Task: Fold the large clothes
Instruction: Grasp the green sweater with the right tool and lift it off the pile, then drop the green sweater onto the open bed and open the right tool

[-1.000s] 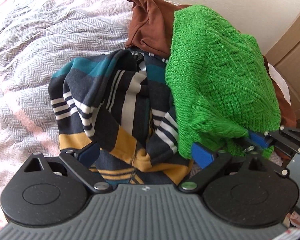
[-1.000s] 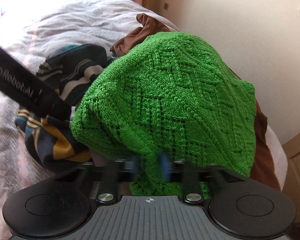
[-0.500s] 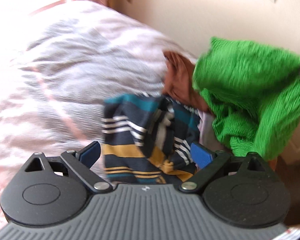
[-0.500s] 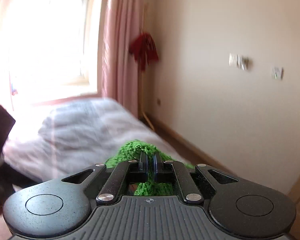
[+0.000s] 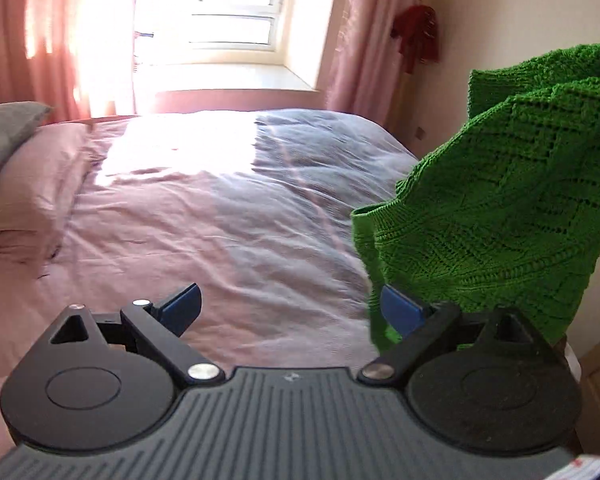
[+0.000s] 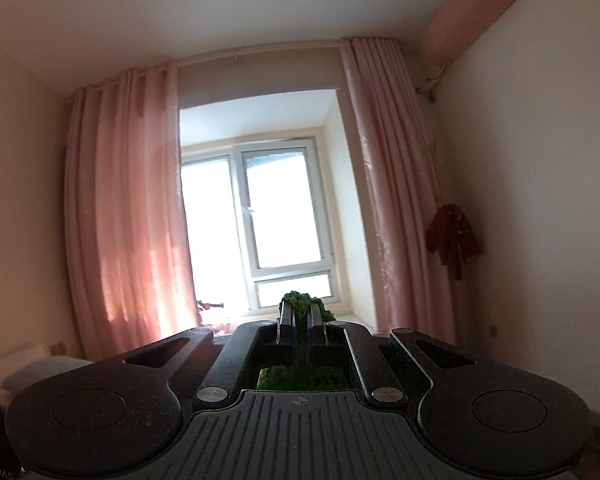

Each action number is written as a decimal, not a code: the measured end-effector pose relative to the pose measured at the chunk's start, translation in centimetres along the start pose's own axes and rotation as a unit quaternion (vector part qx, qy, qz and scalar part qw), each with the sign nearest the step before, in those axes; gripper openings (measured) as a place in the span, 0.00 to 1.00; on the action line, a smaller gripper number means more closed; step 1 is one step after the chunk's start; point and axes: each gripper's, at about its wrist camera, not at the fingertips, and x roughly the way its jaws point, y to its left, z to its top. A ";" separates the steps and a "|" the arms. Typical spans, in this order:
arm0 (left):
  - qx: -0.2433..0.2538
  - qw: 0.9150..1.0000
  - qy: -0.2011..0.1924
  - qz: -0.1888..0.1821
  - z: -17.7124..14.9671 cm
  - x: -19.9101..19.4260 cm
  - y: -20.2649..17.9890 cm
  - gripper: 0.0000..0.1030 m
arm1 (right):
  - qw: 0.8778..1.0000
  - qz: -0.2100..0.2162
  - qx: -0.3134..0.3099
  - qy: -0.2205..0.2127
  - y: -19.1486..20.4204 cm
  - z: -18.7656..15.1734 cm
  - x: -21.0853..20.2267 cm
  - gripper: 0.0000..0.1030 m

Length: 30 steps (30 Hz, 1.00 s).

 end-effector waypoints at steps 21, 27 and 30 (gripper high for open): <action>-0.145 0.968 0.051 0.201 -14.9 -19.2 17.4 0.92 | 0.914 0.145 -0.042 0.376 17.7 -13.2 -7.1 0.43; -0.143 0.967 0.067 0.200 -17.3 -20.8 14.0 0.92 | 0.893 0.148 -0.059 0.421 17.1 -16.0 -12.0 0.43; -0.154 0.963 0.075 0.207 -18.5 -21.2 12.5 0.92 | 0.887 0.143 -0.061 0.436 15.8 -16.5 -13.9 0.43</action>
